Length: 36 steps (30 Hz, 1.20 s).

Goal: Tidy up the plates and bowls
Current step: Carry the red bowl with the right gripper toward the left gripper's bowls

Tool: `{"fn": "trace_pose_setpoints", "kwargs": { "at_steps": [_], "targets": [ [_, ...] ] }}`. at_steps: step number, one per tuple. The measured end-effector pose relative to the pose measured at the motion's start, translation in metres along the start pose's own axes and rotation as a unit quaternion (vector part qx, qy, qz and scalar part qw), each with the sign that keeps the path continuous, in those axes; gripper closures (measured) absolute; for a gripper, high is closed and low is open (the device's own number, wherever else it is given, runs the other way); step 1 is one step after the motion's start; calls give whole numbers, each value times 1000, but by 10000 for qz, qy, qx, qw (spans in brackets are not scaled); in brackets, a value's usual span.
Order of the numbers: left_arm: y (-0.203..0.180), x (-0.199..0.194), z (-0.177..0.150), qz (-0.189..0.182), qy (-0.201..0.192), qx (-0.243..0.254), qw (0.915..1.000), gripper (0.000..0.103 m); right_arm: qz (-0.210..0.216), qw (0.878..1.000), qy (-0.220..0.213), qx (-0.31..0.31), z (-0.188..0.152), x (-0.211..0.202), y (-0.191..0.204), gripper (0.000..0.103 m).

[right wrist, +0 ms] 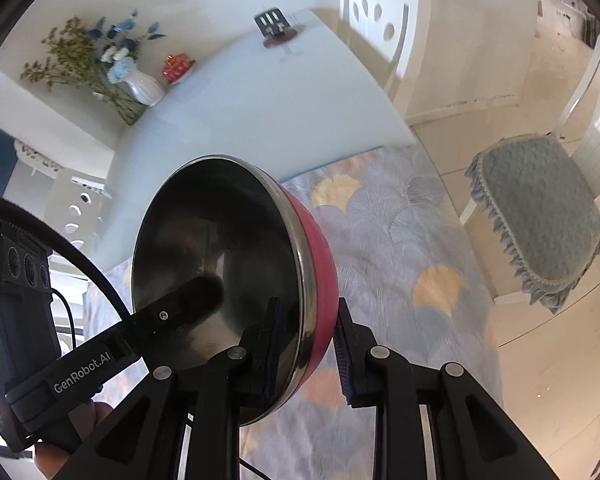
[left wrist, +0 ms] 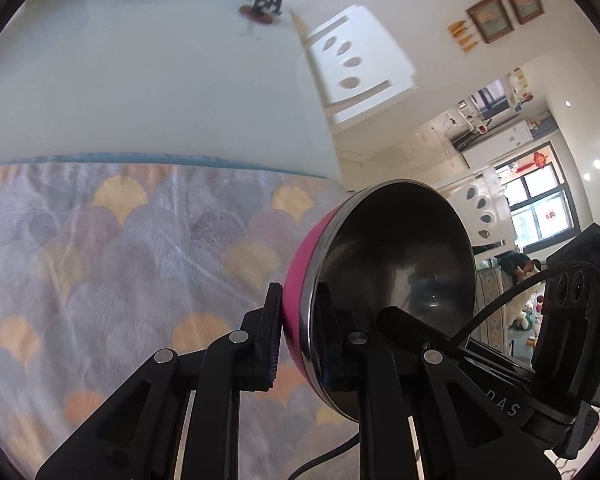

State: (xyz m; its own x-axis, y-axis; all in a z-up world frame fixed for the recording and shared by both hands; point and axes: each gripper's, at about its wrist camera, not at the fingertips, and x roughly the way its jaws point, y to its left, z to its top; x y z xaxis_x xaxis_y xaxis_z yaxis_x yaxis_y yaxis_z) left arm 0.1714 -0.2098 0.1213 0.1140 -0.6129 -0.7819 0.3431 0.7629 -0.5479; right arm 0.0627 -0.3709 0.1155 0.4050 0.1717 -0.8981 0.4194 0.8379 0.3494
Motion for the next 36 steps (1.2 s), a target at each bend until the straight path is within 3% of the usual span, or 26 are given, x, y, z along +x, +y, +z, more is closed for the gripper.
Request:
{"fn": "trace_pose_setpoints", "kwargs": {
  "at_steps": [8, 18, 26, 36],
  "targets": [
    [-29, -76, -51, -30, -372, 252, 9990, 90, 83, 9994, -314, -109, -52, -74, 25, 78],
    [-27, -161, -151, 187, -632, 272, 9975, 90, 408, 9981, -359, -306, -161, -136, 62, 77],
    [2, -186, -222, 474, -590, 22, 9971, 90, 648, 9969, 176, -418, -236, -125, 79, 76],
    [37, -162, -269, 586, -187, -329, 9976, 90, 646, 9933, 918, -260, -275, -80, 67, 74]
  ]
}}
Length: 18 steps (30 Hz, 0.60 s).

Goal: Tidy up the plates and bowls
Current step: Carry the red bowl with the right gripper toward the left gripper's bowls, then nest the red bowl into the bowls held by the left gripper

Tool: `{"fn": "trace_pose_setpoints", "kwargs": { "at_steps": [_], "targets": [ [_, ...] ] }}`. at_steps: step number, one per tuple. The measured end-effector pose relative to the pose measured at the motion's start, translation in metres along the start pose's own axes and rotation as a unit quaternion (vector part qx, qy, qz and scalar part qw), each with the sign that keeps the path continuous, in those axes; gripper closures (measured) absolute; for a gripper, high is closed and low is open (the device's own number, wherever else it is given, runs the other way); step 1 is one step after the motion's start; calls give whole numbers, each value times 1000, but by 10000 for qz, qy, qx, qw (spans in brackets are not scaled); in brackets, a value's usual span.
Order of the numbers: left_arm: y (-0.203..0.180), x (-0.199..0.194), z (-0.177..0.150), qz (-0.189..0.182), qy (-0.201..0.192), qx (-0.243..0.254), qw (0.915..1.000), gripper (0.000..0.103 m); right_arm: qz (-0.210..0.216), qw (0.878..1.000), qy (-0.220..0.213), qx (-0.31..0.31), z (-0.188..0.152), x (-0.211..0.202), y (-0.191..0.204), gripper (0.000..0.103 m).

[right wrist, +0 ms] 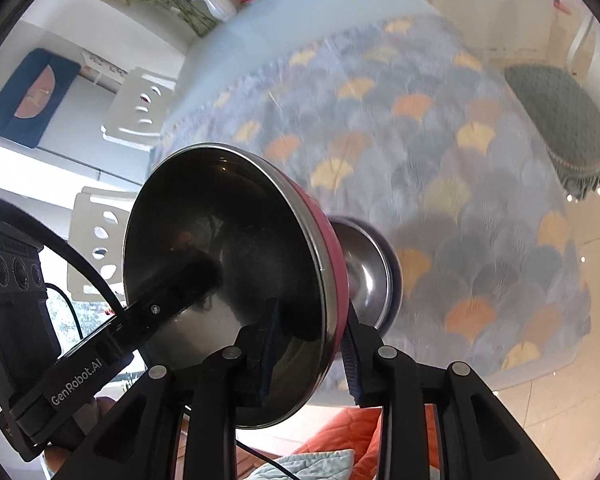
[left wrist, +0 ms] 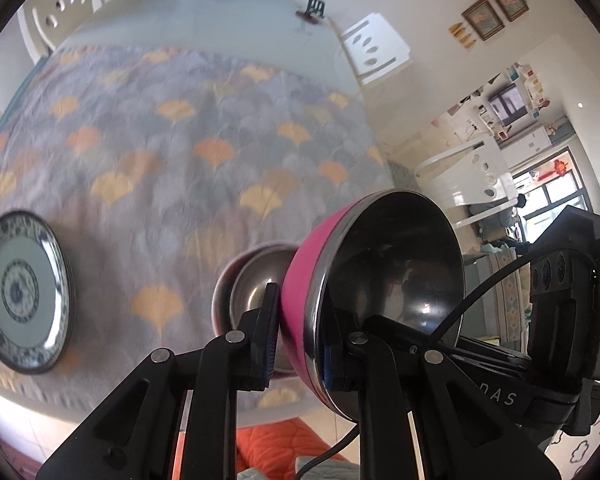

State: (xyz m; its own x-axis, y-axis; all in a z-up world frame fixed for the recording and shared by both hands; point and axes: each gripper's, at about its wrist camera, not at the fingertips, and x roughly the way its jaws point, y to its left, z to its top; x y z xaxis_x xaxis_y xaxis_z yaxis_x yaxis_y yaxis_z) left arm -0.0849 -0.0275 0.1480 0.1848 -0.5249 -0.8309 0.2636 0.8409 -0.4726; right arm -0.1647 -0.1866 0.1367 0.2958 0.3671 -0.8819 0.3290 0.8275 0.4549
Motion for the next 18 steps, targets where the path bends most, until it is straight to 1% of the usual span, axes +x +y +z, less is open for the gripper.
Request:
{"fn": "trace_pose_setpoints", "kwargs": {
  "at_steps": [5, 11, 18],
  "targets": [
    [9, 23, -8, 35, 243, -56, 9997, 90, -53, 9998, 179, 118, 0, 21, -11, 74],
    [15, 46, -14, 95, 445, -101, 9989, 90, -132, 9989, 379, 230, -2, 39, -25, 74],
    [24, 59, -13, 100, 572, -204, 9981, 90, -112, 9983, 509, 259, 2, 53, -33, 74]
  ]
}}
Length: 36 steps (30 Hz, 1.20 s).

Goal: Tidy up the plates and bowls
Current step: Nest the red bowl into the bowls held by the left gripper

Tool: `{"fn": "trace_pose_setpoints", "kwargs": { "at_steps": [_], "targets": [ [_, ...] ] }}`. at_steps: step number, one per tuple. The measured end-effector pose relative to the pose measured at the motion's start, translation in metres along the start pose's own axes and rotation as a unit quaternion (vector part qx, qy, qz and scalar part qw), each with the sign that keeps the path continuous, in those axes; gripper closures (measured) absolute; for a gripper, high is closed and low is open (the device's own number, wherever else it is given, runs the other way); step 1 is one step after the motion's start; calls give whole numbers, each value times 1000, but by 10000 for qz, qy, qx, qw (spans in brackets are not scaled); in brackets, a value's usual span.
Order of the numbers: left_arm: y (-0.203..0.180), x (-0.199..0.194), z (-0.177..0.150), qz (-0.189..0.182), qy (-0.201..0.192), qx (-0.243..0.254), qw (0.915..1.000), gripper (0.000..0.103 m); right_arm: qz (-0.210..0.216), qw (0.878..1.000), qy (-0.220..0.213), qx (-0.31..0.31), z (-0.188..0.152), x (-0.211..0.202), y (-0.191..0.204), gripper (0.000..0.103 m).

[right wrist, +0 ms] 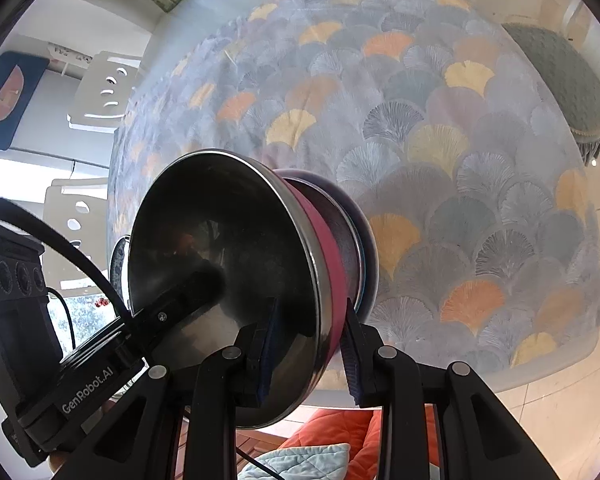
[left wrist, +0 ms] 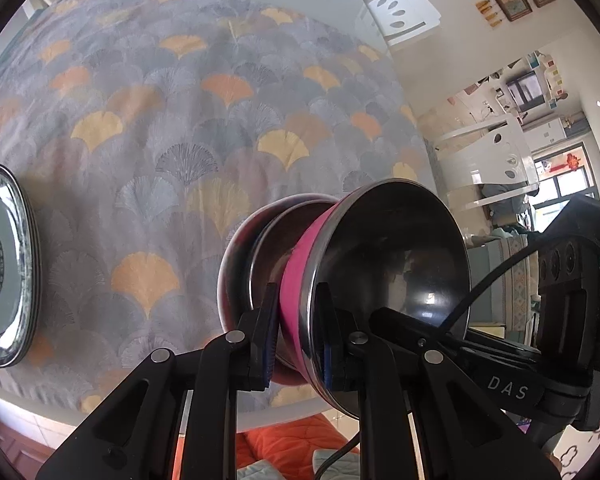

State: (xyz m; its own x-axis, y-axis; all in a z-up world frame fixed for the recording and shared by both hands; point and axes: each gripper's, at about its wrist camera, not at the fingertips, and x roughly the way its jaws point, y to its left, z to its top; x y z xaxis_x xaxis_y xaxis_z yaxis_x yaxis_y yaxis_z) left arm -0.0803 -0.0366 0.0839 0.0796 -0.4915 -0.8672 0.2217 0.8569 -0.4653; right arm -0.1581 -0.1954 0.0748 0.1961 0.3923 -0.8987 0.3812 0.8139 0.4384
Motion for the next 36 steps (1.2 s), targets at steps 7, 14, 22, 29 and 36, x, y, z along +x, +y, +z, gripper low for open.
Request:
{"fn": "trace_pose_setpoints", "kwargs": {
  "at_steps": [7, 14, 22, 29, 36],
  "targets": [
    [9, -1, 4, 101, -26, -85, 9999, 88, 42, 9999, 89, -95, 5, 4, 2, 74],
    [14, -14, 10, 234, -157, -125, 9995, 74, 165, 9996, -120, -185, 8, -18, 1, 74],
    [9, -19, 10, 181, -146, -86, 9997, 74, 276, 9990, -315, -158, 11, -42, -4, 74],
    [9, -40, 16, 172, -486, -37, 9987, 76, 390, 9988, -288, -99, 12, -44, -7, 74],
    [13, -22, 5, 296, -304, 118, 9990, 76, 291, 9988, -335, -225, 6, -44, 1, 74]
  ]
}}
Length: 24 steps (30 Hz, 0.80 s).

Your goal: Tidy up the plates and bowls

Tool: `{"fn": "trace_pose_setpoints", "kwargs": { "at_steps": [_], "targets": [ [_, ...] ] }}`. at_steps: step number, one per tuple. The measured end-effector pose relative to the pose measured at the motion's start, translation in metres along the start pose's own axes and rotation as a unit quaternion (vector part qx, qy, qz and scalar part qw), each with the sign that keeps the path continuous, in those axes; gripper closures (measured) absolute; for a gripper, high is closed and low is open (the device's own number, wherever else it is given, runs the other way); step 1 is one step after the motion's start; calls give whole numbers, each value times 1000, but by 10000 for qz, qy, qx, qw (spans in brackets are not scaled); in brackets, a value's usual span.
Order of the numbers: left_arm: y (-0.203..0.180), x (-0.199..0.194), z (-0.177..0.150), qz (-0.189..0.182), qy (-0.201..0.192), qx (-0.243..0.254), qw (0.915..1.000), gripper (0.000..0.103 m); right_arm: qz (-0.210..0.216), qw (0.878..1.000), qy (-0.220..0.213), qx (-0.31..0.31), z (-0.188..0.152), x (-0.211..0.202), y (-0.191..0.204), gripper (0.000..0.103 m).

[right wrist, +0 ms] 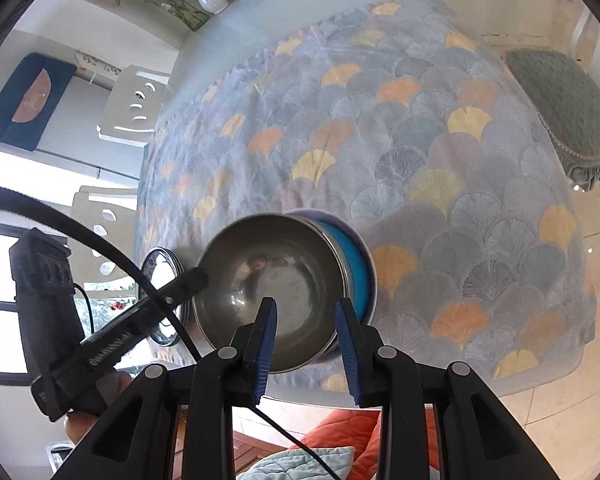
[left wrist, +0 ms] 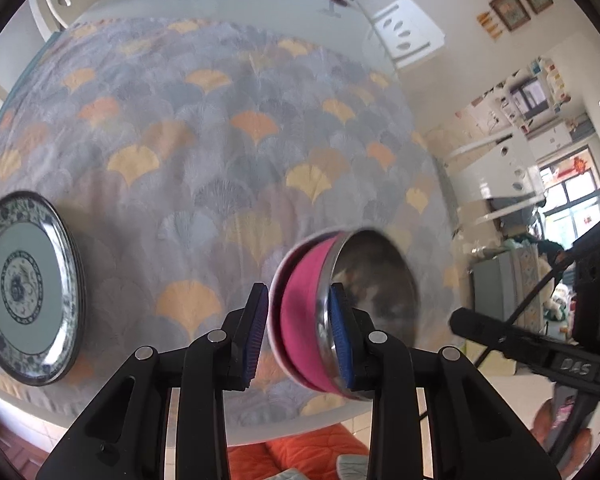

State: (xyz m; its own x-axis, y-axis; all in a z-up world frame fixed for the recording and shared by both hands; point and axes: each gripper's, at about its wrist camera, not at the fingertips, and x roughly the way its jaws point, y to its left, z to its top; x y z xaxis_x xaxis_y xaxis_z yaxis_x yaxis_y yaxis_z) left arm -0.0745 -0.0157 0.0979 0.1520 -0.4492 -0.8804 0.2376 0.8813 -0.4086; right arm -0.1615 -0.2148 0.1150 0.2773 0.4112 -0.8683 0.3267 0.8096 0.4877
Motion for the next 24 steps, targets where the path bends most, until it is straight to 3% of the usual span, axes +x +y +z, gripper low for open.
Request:
{"fn": "trace_pose_setpoints", "kwargs": {
  "at_steps": [9, 18, 22, 24],
  "targets": [
    [9, 8, -16, -147, -7, -152, 9998, 76, -57, 9995, 302, 26, -19, 32, -5, 74],
    [6, 14, -19, -159, -27, -76, 9998, 74, 198, 9980, 134, 582, -19, 34, -43, 72],
    [5, 6, -19, -159, -40, -30, 9999, 75, 81, 9987, -2, 506, -20, 24, -39, 72],
    [7, -4, -19, -359, -120, -82, 9992, 76, 140, 9988, -89, 468, -20, 14, -35, 72]
  ]
}}
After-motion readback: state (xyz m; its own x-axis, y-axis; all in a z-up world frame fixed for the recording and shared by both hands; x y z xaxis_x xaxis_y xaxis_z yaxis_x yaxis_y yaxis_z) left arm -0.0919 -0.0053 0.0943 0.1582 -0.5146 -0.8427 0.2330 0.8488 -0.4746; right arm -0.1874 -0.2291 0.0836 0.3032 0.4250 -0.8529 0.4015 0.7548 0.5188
